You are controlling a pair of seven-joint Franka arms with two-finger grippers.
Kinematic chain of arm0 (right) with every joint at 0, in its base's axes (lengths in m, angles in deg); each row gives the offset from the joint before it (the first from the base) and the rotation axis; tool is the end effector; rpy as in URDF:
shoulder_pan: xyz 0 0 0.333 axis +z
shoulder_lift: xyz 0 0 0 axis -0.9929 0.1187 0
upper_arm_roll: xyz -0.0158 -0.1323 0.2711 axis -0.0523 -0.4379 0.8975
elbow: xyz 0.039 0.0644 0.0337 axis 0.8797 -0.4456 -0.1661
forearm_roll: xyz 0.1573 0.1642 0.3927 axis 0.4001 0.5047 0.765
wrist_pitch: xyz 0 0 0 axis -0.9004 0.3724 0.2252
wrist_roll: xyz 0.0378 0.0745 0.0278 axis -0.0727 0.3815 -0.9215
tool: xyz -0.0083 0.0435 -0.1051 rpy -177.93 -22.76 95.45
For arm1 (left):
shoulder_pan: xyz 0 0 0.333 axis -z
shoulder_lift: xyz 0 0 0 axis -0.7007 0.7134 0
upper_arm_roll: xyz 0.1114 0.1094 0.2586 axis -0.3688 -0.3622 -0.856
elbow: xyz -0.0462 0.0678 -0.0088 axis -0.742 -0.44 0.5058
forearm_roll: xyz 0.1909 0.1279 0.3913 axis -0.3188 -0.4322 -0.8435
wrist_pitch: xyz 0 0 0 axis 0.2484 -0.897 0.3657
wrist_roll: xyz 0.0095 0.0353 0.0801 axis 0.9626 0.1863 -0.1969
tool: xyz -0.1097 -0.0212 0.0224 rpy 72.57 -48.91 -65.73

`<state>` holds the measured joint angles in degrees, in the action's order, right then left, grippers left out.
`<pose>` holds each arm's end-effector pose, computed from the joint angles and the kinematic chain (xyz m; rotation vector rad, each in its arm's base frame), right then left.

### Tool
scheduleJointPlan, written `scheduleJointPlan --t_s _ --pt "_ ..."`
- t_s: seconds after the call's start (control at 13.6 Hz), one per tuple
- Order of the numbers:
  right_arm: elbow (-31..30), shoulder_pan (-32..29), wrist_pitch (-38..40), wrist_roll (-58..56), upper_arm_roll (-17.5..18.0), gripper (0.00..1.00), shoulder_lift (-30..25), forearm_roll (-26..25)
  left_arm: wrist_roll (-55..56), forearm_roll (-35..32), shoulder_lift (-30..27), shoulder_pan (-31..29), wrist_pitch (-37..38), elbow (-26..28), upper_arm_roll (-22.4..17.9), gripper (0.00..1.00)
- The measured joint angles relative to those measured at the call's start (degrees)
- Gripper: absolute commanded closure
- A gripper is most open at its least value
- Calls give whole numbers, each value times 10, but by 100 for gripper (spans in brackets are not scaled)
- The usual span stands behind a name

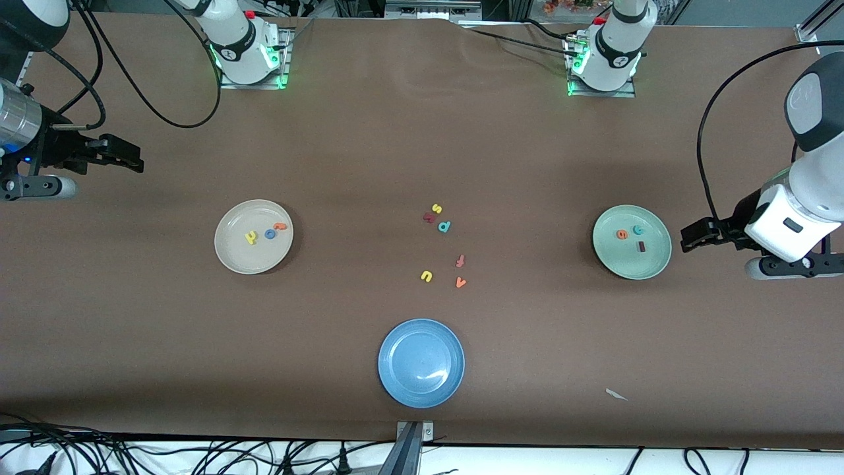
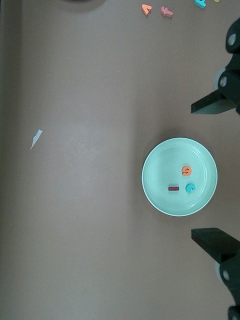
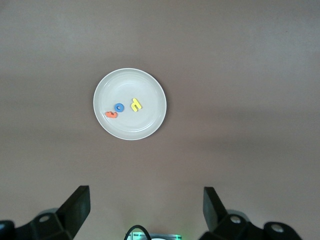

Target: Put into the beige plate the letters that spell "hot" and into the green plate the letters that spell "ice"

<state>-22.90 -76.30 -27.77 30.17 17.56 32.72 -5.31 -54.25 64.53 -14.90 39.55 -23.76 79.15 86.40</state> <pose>0.6368 0.0286 0.5572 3.1252 0.0726 -0.2198 0.7057 -0.0274 0.4896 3.1356 0.1093 0.0210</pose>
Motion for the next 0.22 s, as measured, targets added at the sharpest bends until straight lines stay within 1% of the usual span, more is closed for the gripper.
scheduleJointPlan --t_s 0.22 --pt "0 1 0 0 1 0 0 0 0 0 0 -2 0 0 -1 0"
